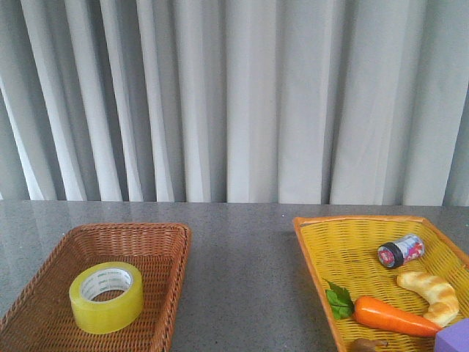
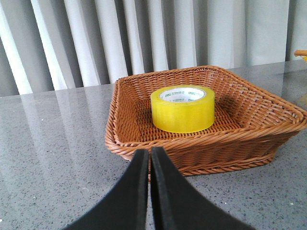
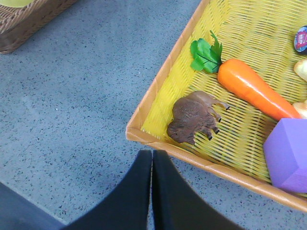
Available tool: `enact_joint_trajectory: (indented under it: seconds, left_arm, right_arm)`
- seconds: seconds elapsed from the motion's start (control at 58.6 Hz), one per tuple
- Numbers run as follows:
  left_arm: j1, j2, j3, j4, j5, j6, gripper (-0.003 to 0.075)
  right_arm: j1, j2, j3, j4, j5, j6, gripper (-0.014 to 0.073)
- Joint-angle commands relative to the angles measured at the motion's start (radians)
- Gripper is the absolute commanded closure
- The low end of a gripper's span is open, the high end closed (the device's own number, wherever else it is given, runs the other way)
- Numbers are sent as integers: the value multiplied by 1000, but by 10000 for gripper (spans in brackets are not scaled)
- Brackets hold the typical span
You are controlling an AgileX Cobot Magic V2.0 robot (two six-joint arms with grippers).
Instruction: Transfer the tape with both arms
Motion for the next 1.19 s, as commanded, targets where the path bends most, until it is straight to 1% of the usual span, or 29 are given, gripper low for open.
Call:
enact_joint_trajectory:
  seconds: [0.0, 0.051, 0.119, 0.171, 0.222, 0.29, 0.358, 0.426, 0.512, 0.614, 0.818, 0.853, 0.955, 1.176]
  left_arm:
    - [3, -14, -8, -11, -67, -9, 727]
    - [3, -14, -8, -11, -67, -9, 727]
    - [3, -14, -8, -11, -67, -9, 727]
    - [3, -14, -8, -11, -67, -9, 727]
    - [1, -14, -8, -11, -67, -9, 727]
    - [0, -14, -8, -11, -67, -9, 727]
    - [0, -14, -8, -11, -67, -9, 727]
    - [0, -14, -8, -11, -67, -9, 727]
    - [0, -14, -8, -11, -67, -9, 727]
    - [0, -14, -8, -11, -67, -9, 727]
    - [0, -14, -8, -11, -67, -9, 727]
    - [0, -14, -8, -11, -67, -9, 727]
    - [0, -14, -8, -11, -67, -9, 727]
    - [0, -14, -8, -11, -67, -9, 727]
  right_arm:
    - [-5, -4, -26, -9, -68, -1, 601]
    - [-4, -9, -20, -9, -76, -2, 601]
    - [-20, -47, 6, -58, -97, -8, 601]
    - [-63, -83, 49, -62, -157, 1, 601]
    - [-115, -140, 102, -56, -248, 11, 601]
    - [-197, -226, 203, -40, -368, 24, 601]
    - [-254, -322, 289, -33, -466, 25, 601]
    - [-314, -420, 391, -30, -537, 25, 601]
    - [-364, -534, 499, -28, -593, 25, 601]
    - [-406, -632, 596, 2, -630, 30, 601]
    - [-414, -735, 703, 26, -649, 30, 601]
    - [-414, -750, 704, 26, -635, 30, 601]
    - [-414, -749, 702, 24, -658, 29, 601]
    - [-414, -747, 702, 24, -651, 29, 601]
